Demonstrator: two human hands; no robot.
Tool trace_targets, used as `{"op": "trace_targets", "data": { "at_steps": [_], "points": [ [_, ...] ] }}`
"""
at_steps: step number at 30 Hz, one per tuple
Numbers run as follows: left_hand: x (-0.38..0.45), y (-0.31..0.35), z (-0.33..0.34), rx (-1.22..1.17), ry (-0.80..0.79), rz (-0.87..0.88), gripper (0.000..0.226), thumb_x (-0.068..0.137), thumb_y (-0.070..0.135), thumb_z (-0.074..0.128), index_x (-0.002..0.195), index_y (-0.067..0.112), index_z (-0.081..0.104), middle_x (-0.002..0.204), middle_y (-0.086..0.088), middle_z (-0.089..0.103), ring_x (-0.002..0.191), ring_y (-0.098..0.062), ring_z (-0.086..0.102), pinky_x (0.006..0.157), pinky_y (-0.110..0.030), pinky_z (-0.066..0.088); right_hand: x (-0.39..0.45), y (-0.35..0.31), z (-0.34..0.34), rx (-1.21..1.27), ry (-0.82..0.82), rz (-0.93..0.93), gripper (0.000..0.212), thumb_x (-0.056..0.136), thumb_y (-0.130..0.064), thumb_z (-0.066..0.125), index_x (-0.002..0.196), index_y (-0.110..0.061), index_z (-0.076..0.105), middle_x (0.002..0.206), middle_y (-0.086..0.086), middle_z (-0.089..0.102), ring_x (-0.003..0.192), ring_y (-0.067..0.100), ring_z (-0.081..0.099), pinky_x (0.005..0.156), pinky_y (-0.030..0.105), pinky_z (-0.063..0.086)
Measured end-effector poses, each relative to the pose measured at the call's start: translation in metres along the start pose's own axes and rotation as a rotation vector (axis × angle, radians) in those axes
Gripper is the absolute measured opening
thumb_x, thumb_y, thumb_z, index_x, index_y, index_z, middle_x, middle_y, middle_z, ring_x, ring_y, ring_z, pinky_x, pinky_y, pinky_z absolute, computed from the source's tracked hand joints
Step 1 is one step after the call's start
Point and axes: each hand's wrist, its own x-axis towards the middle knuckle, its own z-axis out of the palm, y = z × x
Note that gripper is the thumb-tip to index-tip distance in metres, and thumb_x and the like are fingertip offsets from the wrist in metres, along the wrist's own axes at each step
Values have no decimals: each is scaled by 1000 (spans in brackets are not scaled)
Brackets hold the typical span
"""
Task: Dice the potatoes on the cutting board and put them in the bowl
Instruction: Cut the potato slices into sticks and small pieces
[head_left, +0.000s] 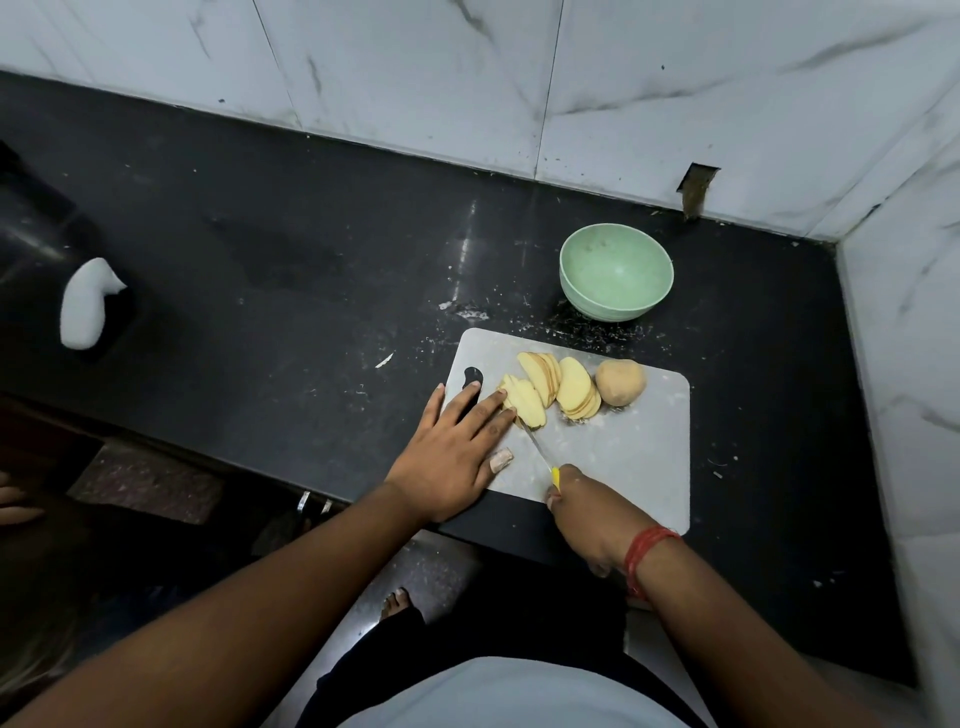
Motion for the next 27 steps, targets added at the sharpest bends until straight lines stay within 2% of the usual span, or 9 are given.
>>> {"op": "trace_targets", "data": {
  "at_steps": [1, 3, 5, 10, 12, 16, 20, 24, 27],
  "points": [
    [0, 0, 0, 1, 0, 1, 62, 108, 56, 20, 159, 24, 36, 168, 0, 29, 156, -30, 20, 124, -62, 15, 0, 1, 0, 0, -1, -5, 5, 101, -12, 35, 105, -12, 35, 73, 4, 49, 60, 17, 45, 50, 28, 33],
    [0, 0, 0, 1, 4, 0, 62, 108, 55, 22, 159, 24, 36, 168, 0, 29, 156, -30, 21, 124, -62, 16, 0, 3, 1, 0, 7, -26, 4, 102, -15, 35, 105, -15, 33, 88, 6, 52, 75, 22, 50, 68, 30, 44],
    [0, 0, 1, -2, 9, 0, 61, 108, 55, 22, 159, 24, 37, 168, 1, 29, 155, -30, 21, 124, -62, 16, -1, 5, 2, -6, 7, -38, 5, 103, -17, 35, 106, -17, 32, 99, 7, 50, 86, 23, 48, 79, 33, 43],
    [-1, 0, 2, -4, 27, 4, 61, 108, 55, 24, 159, 24, 37, 167, 0, 30, 155, -31, 22, 124, -62, 15, -6, 10, 4, -25, 2, -42, 5, 103, -17, 35, 106, -17, 32, 99, 7, 49, 86, 22, 47, 77, 29, 41],
    [0, -1, 2, -7, 31, 7, 62, 107, 57, 25, 159, 24, 37, 167, 0, 31, 155, -30, 22, 123, -62, 16, -7, 12, 3, -47, 22, -44, 5, 102, -16, 35, 106, -17, 32, 97, 7, 49, 84, 22, 47, 68, 29, 40],
    [1, 0, 2, -18, 58, 24, 63, 106, 58, 32, 157, 22, 40, 164, -3, 35, 154, -31, 24, 124, -61, 17, -5, 20, 6, -186, 152, -37, 20, 100, -12, 37, 117, -4, 40, 68, 0, 42, 57, 16, 42, 47, 23, 23],
    [3, 2, 1, -14, 88, 48, 65, 104, 59, 36, 154, 19, 44, 158, -7, 42, 152, -31, 29, 124, -60, 18, -3, 18, 0, -112, 167, -21, 21, 99, -7, 37, 119, -2, 40, 72, 1, 46, 63, 20, 46, 53, 29, 31],
    [7, 6, 1, -19, 137, 70, 66, 104, 60, 37, 150, 13, 47, 142, -11, 48, 141, -31, 39, 124, -59, 18, -3, 17, -2, -71, 166, -22, 18, 99, -8, 37, 117, -3, 39, 68, 1, 43, 63, 20, 46, 49, 26, 28],
    [6, 9, 3, -37, 185, 90, 66, 105, 57, 41, 149, 9, 49, 130, -10, 49, 129, -30, 46, 123, -58, 20, -7, 16, -1, -12, 159, -42, 6, 100, -10, 37, 104, -12, 32, 78, 7, 53, 71, 24, 52, 63, 33, 40]
  ]
}}
